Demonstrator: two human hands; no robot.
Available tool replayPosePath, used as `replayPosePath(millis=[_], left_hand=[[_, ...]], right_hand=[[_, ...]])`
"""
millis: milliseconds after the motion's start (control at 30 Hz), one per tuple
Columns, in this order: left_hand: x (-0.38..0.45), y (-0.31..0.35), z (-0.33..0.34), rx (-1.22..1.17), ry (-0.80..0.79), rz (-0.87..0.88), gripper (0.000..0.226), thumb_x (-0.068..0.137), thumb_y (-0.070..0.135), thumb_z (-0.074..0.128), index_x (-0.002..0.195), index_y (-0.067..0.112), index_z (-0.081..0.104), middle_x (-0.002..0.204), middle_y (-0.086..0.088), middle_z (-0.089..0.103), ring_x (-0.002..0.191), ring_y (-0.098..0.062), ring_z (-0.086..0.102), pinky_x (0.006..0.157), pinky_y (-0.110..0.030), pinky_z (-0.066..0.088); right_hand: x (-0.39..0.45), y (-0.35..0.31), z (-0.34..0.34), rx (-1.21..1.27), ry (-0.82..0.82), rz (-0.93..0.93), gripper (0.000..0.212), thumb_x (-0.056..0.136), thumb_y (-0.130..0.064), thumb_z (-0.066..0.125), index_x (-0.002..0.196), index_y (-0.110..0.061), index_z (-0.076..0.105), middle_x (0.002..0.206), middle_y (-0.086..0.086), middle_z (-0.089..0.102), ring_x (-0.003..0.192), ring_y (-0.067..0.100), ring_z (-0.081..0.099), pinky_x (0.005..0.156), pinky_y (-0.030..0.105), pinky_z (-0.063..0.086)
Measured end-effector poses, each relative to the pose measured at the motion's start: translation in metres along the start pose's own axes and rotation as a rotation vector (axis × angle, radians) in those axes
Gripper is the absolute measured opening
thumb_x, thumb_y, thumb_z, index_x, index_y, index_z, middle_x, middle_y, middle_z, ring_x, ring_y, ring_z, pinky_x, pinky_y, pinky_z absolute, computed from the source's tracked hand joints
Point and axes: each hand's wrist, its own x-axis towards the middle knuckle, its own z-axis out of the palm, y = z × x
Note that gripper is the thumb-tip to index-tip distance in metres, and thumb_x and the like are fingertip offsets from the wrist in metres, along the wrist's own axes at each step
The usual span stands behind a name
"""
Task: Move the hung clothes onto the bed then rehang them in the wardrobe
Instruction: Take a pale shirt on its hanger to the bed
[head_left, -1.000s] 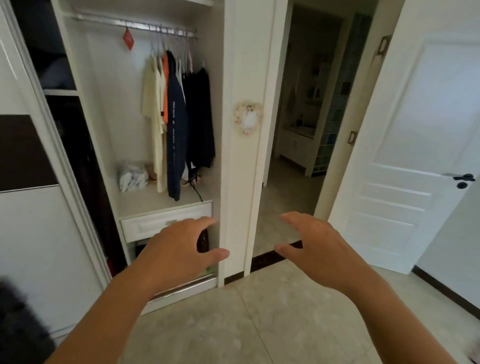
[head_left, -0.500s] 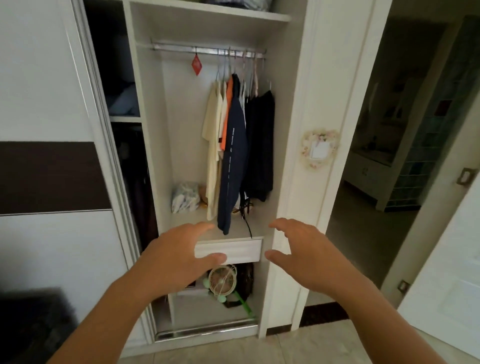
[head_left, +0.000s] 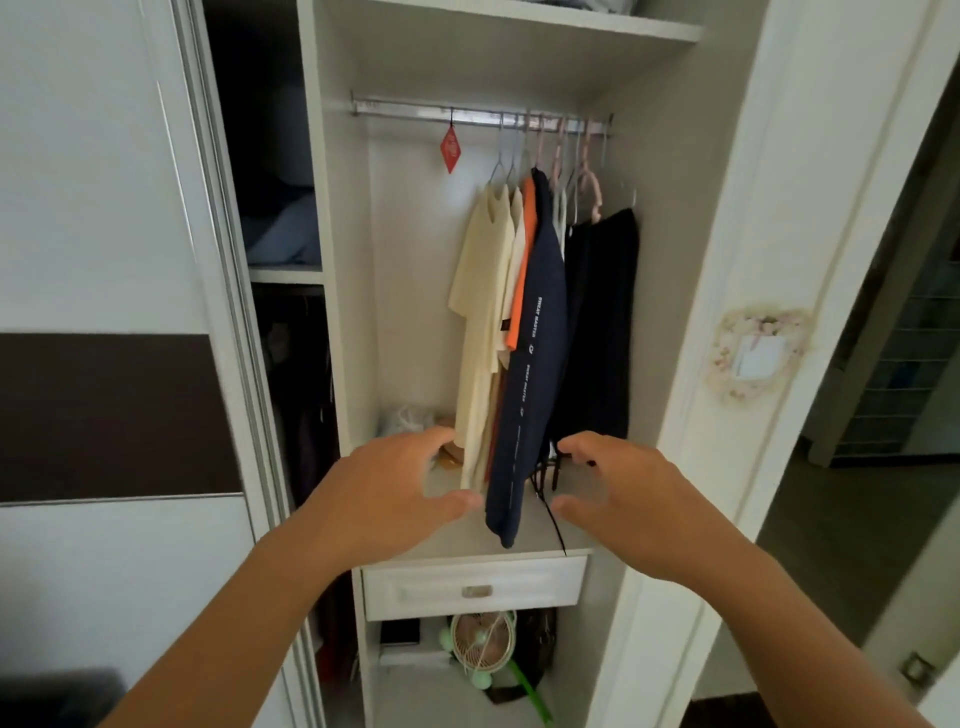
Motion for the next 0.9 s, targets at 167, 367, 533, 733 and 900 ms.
replayPosePath(millis=[167,367,533,733,900], left_hand=[[0.058,-0.044,-0.022,-0.053,-0.029,0.066,0.051,0.086,0.058,0.061,0.132,0.042,0.049,0.102,0.032,0.054,0.095,0.007,0.055,0.082,-0.015,0.045],[0.126,-0.083,-0.037,0.003,-0.003,0.062,0.061,0.085,0.063,0.058,0.138,0.036,0.045,0.125,0.015,0.057,0.106,-0.004,0.054,0.088,-0.027,0.047],[0.187,-0.091,-0.044,0.008,0.018,0.067,0.065,0.089,0.059,0.058,0.146,0.035,0.037,0.139,0.009,0.05,0.121,-0.01,0.05,0.097,-0.03,0.043],[0.27,-0.084,-0.05,0.007,0.106,0.096,0.062,0.09,0.053,0.06,0.144,0.031,0.041,0.136,0.008,0.052,0.104,-0.005,0.048,0.091,-0.026,0.043],[0.34,-0.083,-0.06,0.051,0.164,0.058,0.059,0.087,0.057,0.062,0.138,0.03,0.049,0.122,0.008,0.056,0.106,-0.013,0.056,0.089,-0.031,0.047]], right_hand=[[0.064,-0.02,0.008,0.028,0.045,0.021,0.06,0.091,-0.045,0.065,0.144,-0.033,0.041,0.137,-0.012,0.053,0.121,0.01,0.054,0.099,0.031,0.048],[0.134,-0.027,0.008,0.008,0.071,0.008,0.059,0.09,-0.045,0.066,0.142,-0.032,0.042,0.135,-0.011,0.055,0.117,0.01,0.057,0.098,0.034,0.051],[0.196,-0.015,-0.001,-0.004,0.105,-0.028,0.053,0.09,-0.043,0.066,0.138,-0.031,0.047,0.129,-0.01,0.058,0.112,0.01,0.058,0.093,0.031,0.052],[0.291,0.006,-0.02,-0.007,0.199,-0.077,0.056,0.088,-0.048,0.066,0.136,-0.023,0.051,0.106,-0.005,0.065,0.092,0.013,0.064,0.086,0.039,0.056],[0.379,0.017,-0.05,-0.013,0.305,-0.13,0.056,0.089,-0.044,0.066,0.136,-0.017,0.054,0.121,0.003,0.064,0.109,0.018,0.062,0.092,0.034,0.052]])
